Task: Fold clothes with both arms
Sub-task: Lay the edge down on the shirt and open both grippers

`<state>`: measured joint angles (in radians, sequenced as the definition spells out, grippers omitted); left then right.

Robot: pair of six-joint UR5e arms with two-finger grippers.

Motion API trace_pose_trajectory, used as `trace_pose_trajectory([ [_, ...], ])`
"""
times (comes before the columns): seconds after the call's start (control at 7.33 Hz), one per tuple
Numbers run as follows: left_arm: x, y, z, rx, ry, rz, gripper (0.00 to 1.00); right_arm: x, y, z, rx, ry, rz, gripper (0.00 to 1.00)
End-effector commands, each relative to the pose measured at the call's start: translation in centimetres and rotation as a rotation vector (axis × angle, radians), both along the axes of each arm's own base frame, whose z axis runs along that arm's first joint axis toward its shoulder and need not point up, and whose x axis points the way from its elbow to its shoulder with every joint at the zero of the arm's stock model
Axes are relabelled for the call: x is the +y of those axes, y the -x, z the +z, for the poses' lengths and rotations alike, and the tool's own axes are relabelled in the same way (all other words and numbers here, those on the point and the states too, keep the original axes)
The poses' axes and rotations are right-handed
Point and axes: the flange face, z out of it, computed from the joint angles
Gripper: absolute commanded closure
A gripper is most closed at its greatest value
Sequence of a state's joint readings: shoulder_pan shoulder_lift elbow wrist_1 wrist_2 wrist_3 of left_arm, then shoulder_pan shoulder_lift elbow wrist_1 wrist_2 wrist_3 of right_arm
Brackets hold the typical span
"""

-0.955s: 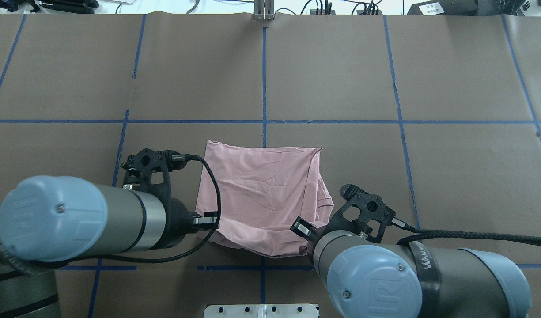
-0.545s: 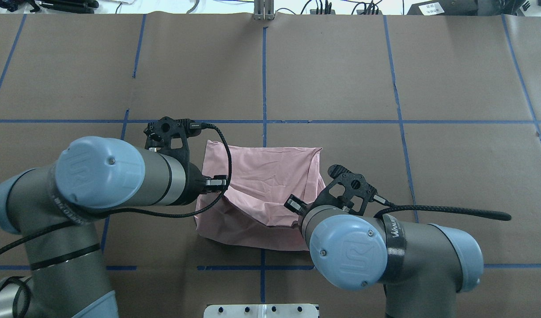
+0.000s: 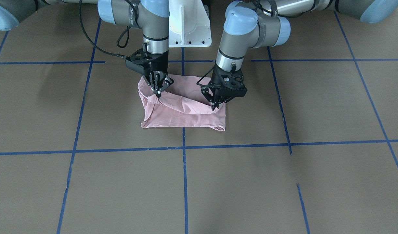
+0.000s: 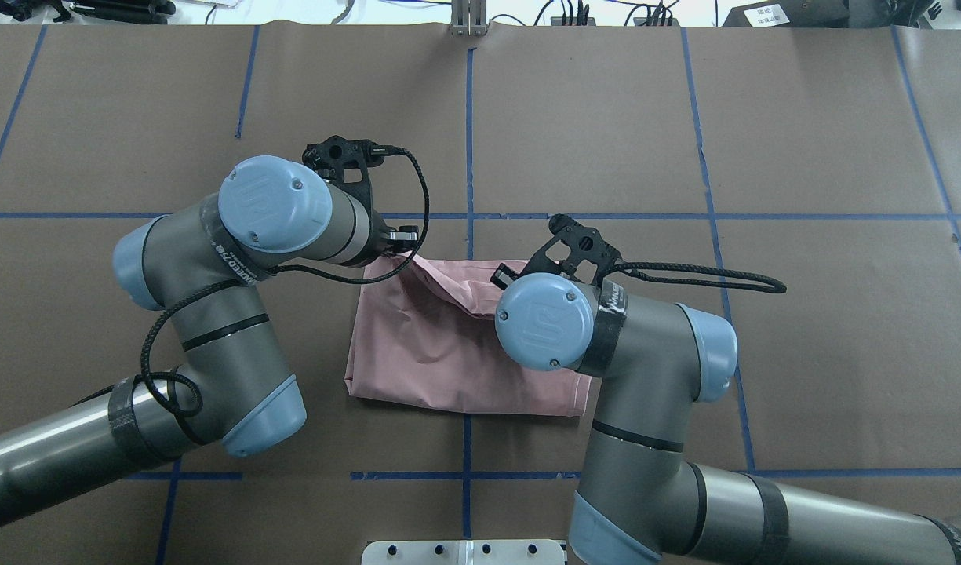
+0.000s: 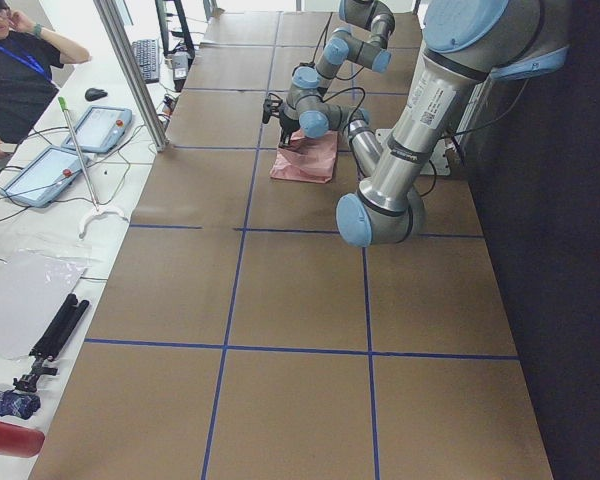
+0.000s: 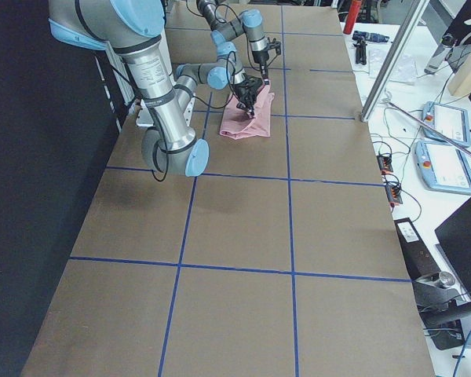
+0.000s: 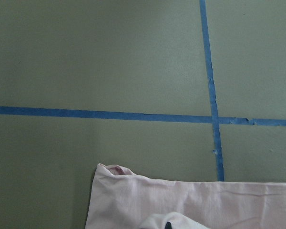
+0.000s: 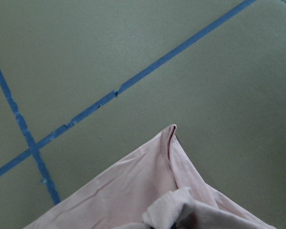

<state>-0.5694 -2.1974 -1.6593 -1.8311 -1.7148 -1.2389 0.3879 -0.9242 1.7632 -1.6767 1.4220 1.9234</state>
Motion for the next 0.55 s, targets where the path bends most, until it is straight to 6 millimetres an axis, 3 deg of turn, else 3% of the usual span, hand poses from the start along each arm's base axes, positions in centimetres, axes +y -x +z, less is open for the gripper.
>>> trace_pose_trajectory([
  [0.0,-3.0,-1.5,2.7,-0.039,-0.028,0.003,0.23,-5.9,1.3,3.1,0.044,-0.044,-0.060,0.30],
  [0.14,-4.0,-0.8,3.1,-0.043,-0.049,0.000,0.00,-9.4,0.5,4.2,0.043,-0.064,-0.074,0.00],
  [0.41,-7.1,2.5,2.9,-0.075,-0.128,0.012,0.00,-14.9,-5.6,3.4,0.003,-0.045,-0.209,0.00],
])
